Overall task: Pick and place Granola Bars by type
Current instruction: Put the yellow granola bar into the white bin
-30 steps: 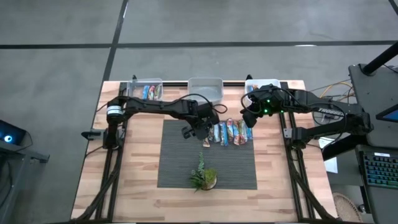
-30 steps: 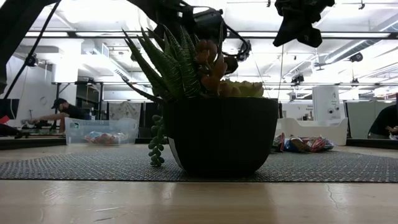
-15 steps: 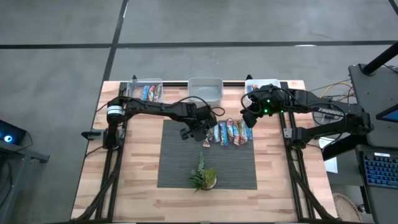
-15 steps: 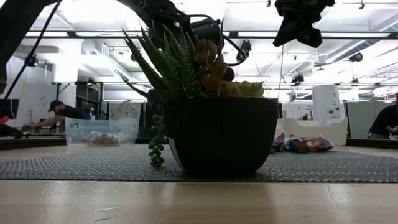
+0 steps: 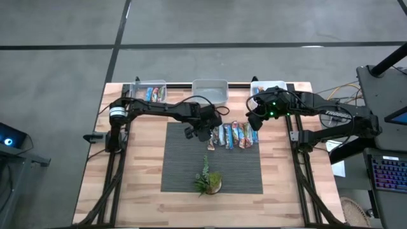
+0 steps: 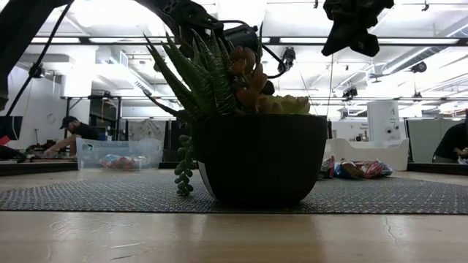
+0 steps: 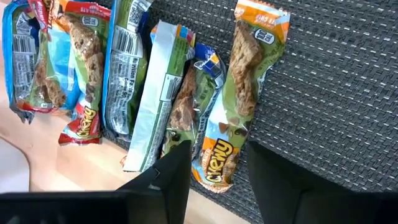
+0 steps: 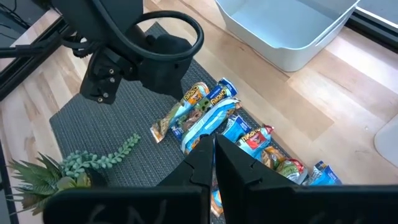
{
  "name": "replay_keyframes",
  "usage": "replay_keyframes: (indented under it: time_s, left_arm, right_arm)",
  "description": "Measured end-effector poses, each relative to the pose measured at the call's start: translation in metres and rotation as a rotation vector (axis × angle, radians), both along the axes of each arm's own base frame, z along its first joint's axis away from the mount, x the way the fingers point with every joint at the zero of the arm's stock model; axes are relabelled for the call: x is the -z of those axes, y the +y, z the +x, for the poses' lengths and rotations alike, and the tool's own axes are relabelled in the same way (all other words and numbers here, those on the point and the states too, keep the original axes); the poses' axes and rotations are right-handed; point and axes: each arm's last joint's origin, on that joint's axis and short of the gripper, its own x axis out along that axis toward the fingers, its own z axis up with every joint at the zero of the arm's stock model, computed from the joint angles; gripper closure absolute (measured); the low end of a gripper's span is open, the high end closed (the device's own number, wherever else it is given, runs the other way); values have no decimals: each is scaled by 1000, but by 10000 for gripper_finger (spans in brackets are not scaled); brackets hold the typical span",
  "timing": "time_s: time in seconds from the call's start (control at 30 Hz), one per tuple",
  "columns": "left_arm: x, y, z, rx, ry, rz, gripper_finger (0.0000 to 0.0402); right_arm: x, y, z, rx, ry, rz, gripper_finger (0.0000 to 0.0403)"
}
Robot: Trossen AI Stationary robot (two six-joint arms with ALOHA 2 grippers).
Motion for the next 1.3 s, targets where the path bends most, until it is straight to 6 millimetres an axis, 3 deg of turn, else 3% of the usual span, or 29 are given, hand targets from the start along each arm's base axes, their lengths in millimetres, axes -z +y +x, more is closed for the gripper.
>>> replay_keyframes:
  time_s: [0.17,0.3,0.47,0.6,0.93,1.13,1.3]
  left_arm:
    - [-1,1,0,-48,1,-14,265]
    - [-14,1,7,-148,-40,-43,265]
    - [-50,-3,17,-260,-115,-113,265]
    - [-92,-7,22,-329,-171,-168,265]
    - [-185,-10,5,-368,-262,-236,265]
    - [-212,-12,-1,-351,-339,-291,265]
    - [-215,-9,-2,-364,-351,-301,265]
  right_arm:
    - [2,0,0,2,4,3,394]
    - [2,0,0,2,4,3,394]
    - [1,0,0,-2,9,0,394]
    - [-5,0,-1,-8,-4,-9,394]
    - [-39,2,-9,-75,-35,-86,394]
    - [-60,3,-16,-95,-56,-117,394]
    - [-70,5,-22,-100,-63,-125,394]
